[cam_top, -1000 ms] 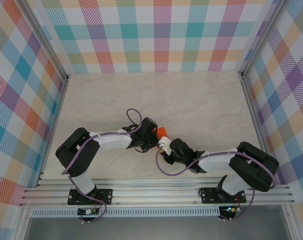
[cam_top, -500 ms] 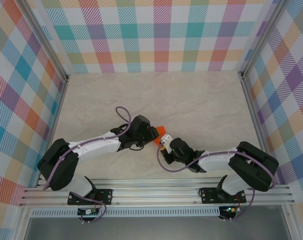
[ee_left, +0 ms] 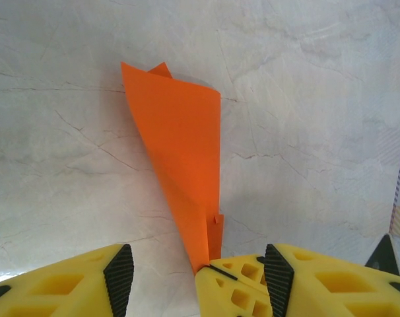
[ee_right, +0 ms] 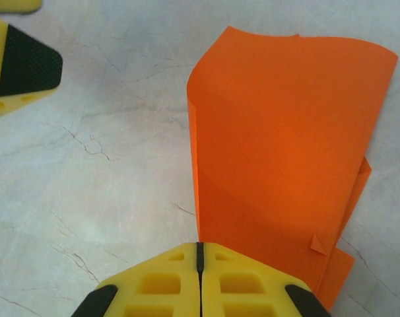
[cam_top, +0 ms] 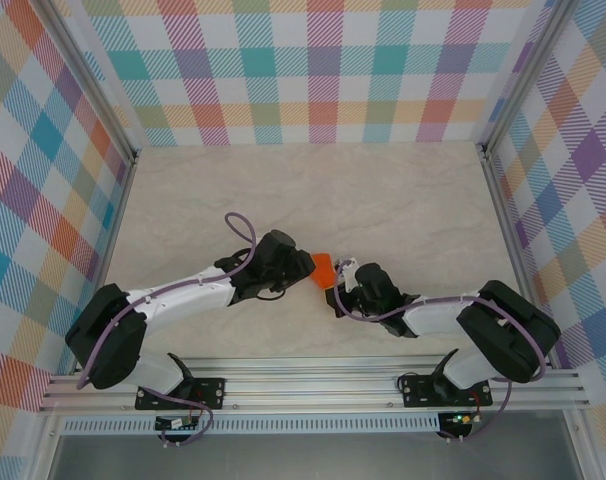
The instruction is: Fold a paper plane with a square sheet of paper (pick it up from the middle)
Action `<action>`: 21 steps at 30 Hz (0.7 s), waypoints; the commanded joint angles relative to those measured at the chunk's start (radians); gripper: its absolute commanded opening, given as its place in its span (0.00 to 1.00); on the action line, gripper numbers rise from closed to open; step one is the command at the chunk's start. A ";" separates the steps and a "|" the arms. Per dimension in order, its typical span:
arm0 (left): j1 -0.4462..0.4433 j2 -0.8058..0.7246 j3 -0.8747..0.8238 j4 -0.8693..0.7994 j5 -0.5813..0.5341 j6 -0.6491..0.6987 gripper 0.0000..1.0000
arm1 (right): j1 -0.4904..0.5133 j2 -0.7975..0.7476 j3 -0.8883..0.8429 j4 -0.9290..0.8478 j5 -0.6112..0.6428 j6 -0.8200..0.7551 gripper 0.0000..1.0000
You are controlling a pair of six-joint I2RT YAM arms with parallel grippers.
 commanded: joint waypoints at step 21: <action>0.003 0.249 0.105 0.162 0.179 0.064 0.40 | -0.214 0.058 0.011 -0.044 -0.275 0.280 0.08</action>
